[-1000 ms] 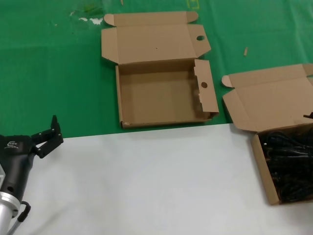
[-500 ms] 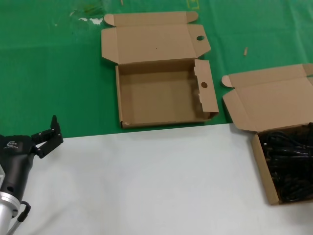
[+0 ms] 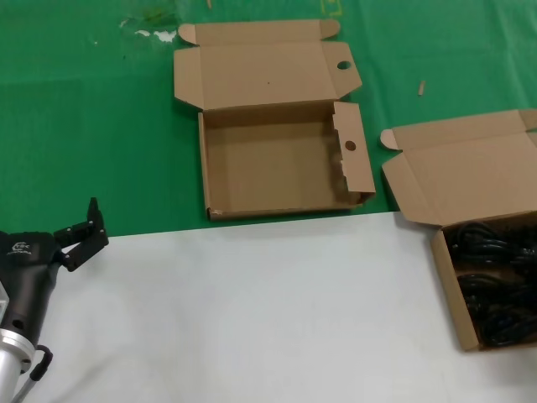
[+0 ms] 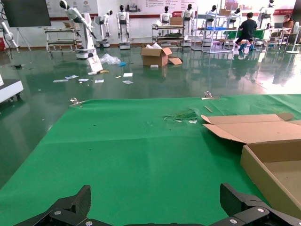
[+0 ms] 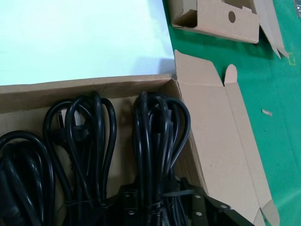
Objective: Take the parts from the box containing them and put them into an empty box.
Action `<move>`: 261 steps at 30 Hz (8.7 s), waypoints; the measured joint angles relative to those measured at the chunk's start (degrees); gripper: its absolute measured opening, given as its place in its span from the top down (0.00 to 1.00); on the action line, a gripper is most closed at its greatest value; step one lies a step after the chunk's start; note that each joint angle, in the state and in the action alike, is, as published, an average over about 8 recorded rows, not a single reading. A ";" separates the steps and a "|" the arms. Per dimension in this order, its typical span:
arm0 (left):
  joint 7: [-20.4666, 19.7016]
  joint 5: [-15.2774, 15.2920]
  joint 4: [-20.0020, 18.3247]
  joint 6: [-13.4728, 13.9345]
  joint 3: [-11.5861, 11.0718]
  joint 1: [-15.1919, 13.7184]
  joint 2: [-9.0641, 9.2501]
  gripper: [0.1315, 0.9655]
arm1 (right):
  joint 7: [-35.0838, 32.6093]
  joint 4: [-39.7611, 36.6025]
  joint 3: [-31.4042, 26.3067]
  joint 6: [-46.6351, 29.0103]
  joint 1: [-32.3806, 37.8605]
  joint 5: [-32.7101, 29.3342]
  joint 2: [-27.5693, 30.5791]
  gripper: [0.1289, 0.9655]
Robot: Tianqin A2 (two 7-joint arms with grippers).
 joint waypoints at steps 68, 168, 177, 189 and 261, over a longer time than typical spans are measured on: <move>0.02 0.00 0.00 0.00 0.00 0.00 0.00 0.00 | -3.64 -5.06 -16.71 -6.25 31.48 -17.23 -35.41 0.91; 0.02 0.00 0.00 0.00 0.00 0.00 0.00 0.00 | -2.15 -2.80 -11.96 1.20 24.17 -7.47 -36.30 0.00; 0.02 -0.01 0.00 0.00 0.00 0.00 0.00 0.00 | -1.09 -1.16 -9.07 5.52 19.70 -1.82 -36.70 0.00; 0.03 -0.01 0.00 0.00 0.00 0.00 0.00 0.00 | 0.37 1.07 -5.16 11.35 13.63 5.87 -37.24 0.00; 0.04 -0.02 0.00 0.00 0.00 0.00 0.00 0.00 | 4.69 7.70 6.48 28.69 -4.39 28.68 -38.85 0.00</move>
